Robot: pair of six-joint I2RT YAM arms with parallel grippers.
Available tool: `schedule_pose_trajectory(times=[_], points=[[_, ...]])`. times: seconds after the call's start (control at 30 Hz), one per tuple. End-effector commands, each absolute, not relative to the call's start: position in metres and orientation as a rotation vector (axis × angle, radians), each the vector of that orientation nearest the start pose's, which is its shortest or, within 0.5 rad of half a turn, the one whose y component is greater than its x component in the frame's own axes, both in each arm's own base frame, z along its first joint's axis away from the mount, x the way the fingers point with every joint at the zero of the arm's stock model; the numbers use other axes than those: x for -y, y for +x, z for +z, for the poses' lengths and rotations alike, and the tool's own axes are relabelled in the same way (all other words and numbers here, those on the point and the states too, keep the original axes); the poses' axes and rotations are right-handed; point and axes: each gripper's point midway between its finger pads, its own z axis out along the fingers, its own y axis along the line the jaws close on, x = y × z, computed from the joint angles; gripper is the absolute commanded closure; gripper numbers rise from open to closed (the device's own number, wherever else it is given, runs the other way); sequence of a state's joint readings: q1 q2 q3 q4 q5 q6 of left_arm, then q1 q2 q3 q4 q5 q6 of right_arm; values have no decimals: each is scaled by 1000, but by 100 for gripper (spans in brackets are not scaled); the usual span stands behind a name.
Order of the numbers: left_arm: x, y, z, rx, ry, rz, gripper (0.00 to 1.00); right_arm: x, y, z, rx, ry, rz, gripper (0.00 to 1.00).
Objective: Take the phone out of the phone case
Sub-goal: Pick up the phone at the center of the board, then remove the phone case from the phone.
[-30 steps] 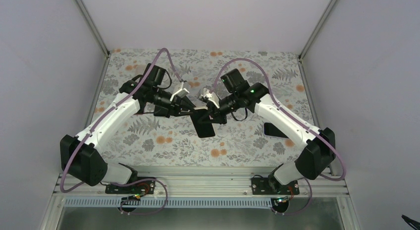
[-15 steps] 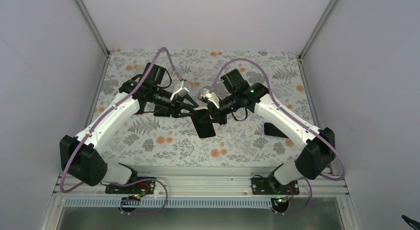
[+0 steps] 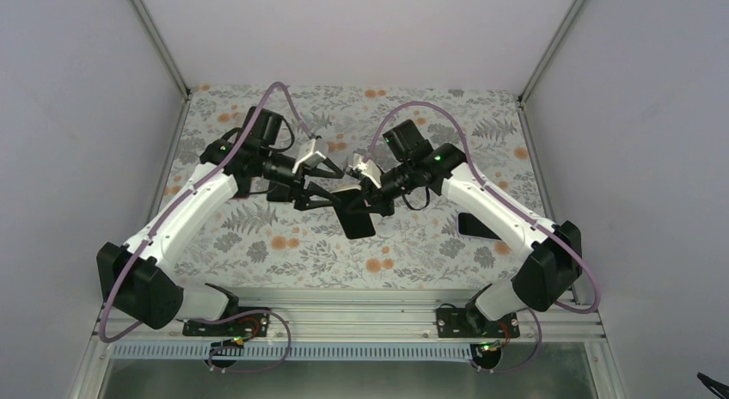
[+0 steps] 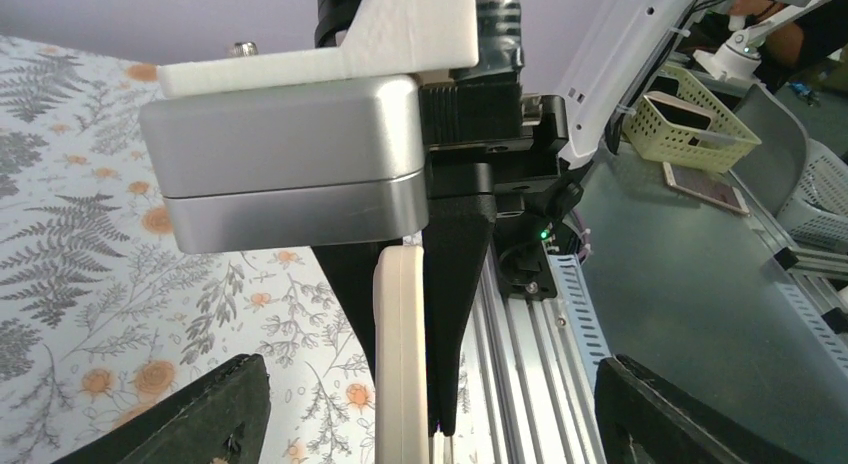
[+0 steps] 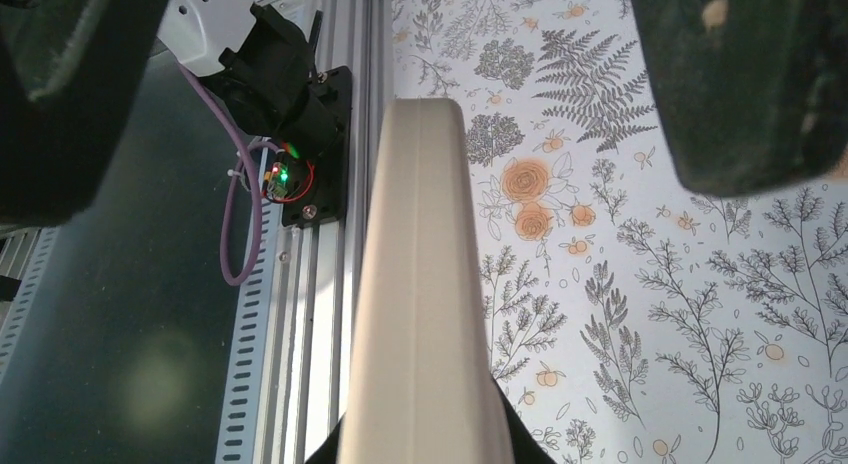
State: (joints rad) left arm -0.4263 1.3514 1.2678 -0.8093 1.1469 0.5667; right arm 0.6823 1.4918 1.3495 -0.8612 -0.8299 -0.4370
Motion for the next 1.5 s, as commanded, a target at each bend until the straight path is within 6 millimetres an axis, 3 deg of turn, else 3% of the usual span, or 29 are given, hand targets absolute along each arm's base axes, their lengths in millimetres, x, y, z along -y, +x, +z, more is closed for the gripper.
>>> schedule_pose_trajectory(times=[0.0, 0.3, 0.57, 1.23, 1.47], points=[[262, 213, 319, -1530, 1412, -1235, 18, -327, 191, 264, -1808, -1578, 1169, 96], [248, 224, 328, -1543, 1355, -1164, 4, -329, 195, 272, -1789, -1572, 1152, 96], [236, 222, 329, -1533, 1323, -1139, 1, -331, 199, 273, -1799, -1563, 1139, 96], [230, 198, 331, -1475, 1349, -1130, 11, -339, 206, 273, -1808, -1581, 1163, 96], [232, 200, 334, -1462, 1355, -1165, 26, -340, 204, 277, -1788, -1586, 1177, 96]])
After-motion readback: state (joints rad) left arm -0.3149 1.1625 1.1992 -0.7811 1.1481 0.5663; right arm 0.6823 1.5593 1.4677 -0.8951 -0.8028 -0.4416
